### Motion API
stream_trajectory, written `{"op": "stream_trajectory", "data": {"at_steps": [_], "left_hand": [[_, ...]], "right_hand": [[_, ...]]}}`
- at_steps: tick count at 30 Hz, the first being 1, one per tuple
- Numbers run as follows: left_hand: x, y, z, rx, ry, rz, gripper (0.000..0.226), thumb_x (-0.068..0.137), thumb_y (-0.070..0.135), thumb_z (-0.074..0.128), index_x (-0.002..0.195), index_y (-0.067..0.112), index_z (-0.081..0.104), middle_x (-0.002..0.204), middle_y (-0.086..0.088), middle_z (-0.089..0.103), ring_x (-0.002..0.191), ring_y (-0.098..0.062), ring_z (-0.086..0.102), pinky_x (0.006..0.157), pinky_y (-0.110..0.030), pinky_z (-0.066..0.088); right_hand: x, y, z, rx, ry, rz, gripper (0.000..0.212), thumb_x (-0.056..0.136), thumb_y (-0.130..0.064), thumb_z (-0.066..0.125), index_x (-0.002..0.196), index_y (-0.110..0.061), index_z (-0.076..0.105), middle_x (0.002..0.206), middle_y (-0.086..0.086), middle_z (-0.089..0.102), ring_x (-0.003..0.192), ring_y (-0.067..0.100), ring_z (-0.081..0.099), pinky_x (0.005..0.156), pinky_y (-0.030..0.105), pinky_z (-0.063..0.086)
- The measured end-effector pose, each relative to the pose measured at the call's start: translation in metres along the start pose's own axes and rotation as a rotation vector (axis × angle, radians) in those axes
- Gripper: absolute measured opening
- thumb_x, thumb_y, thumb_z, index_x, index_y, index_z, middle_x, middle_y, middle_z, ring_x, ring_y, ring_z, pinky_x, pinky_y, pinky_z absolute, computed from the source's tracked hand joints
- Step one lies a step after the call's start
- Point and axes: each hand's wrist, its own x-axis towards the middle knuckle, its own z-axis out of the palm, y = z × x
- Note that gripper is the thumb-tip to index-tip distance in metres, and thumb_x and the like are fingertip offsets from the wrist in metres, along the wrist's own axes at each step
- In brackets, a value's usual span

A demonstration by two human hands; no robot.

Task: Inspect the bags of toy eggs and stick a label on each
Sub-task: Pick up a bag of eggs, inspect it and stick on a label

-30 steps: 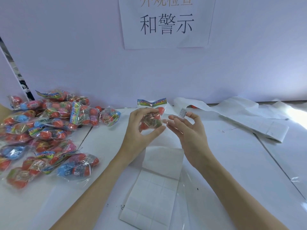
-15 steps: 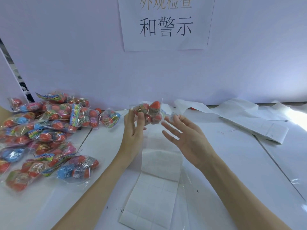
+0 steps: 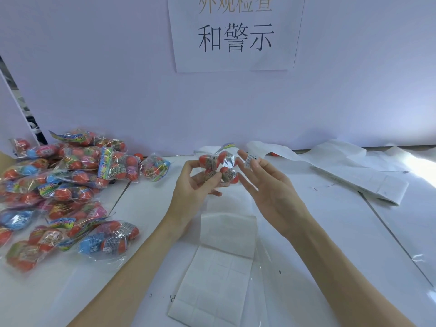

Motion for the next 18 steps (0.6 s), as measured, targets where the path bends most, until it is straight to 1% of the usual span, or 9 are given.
{"op": "stream_trajectory", "data": {"at_steps": [3,5,7,8,10,13,15,18], "left_hand": [[0.000,-0.001,0.002,-0.017,0.021,0.007,0.029,0.100,0.008,0.067,0.123,0.006,0.050,0.102,-0.015,0.079,0.091,-0.033,0.078,0.072,-0.033,0.062],[0.001,-0.001,0.003,-0.037,0.044,0.005,0.029,0.099,0.010,0.068,0.122,0.008,0.050,0.102,-0.015,0.079,0.089,-0.034,0.078,0.072,-0.031,0.061],[0.001,-0.002,0.002,-0.037,0.054,-0.002,0.031,0.098,0.013,0.070,0.122,0.009,0.050,0.101,-0.013,0.080,0.089,-0.033,0.078,0.072,-0.030,0.061],[0.001,-0.002,0.002,-0.030,0.052,-0.004,0.031,0.098,0.013,0.070,0.122,0.009,0.050,0.101,-0.013,0.080,0.088,-0.033,0.078,0.072,-0.030,0.061],[0.001,-0.004,0.001,-0.014,0.036,-0.009,0.029,0.099,0.012,0.069,0.122,0.010,0.051,0.099,-0.013,0.080,0.086,-0.032,0.078,0.073,-0.031,0.061],[0.001,-0.006,0.000,0.001,0.017,-0.014,0.027,0.100,0.009,0.068,0.122,0.010,0.052,0.097,-0.014,0.079,0.084,-0.032,0.077,0.073,-0.031,0.061],[0.002,-0.006,0.000,0.002,0.014,-0.018,0.027,0.100,0.008,0.067,0.122,0.011,0.052,0.097,-0.014,0.079,0.083,-0.032,0.077,0.072,-0.030,0.060],[0.003,-0.006,-0.001,-0.010,0.015,-0.014,0.025,0.101,0.009,0.066,0.121,0.012,0.052,0.097,-0.015,0.079,0.083,-0.032,0.077,0.072,-0.030,0.060]], "right_hand": [[0.003,0.002,-0.005,-0.019,0.109,-0.013,0.017,0.091,-0.021,0.072,0.103,-0.010,0.068,0.132,0.012,0.071,0.125,0.024,0.067,0.105,0.036,0.055],[0.004,0.004,-0.008,-0.058,0.207,-0.019,0.013,0.092,-0.017,0.073,0.102,-0.013,0.067,0.119,0.010,0.074,0.113,0.024,0.073,0.099,0.035,0.057],[0.005,0.006,-0.009,-0.105,0.255,-0.015,0.007,0.097,-0.010,0.070,0.100,-0.015,0.066,0.104,0.008,0.075,0.095,0.021,0.075,0.085,0.030,0.060],[0.005,0.007,-0.009,-0.128,0.260,-0.010,0.008,0.098,-0.008,0.069,0.100,-0.015,0.066,0.099,0.008,0.075,0.088,0.020,0.074,0.080,0.028,0.060],[0.005,0.009,-0.008,-0.165,0.254,-0.002,0.011,0.099,-0.003,0.066,0.100,-0.014,0.065,0.088,0.006,0.072,0.076,0.017,0.069,0.076,0.027,0.058],[0.004,0.011,-0.007,-0.264,0.238,-0.012,0.018,0.098,0.002,0.060,0.100,-0.016,0.064,0.073,0.001,0.061,0.066,0.014,0.059,0.072,0.027,0.056],[0.004,0.011,-0.007,-0.357,0.228,-0.029,0.023,0.096,0.004,0.056,0.097,-0.018,0.066,0.071,0.000,0.056,0.065,0.014,0.055,0.072,0.027,0.054],[0.002,0.012,-0.004,-0.464,0.221,-0.061,0.027,0.096,0.004,0.055,0.096,-0.017,0.071,0.074,0.003,0.055,0.066,0.016,0.052,0.074,0.028,0.051]]}}
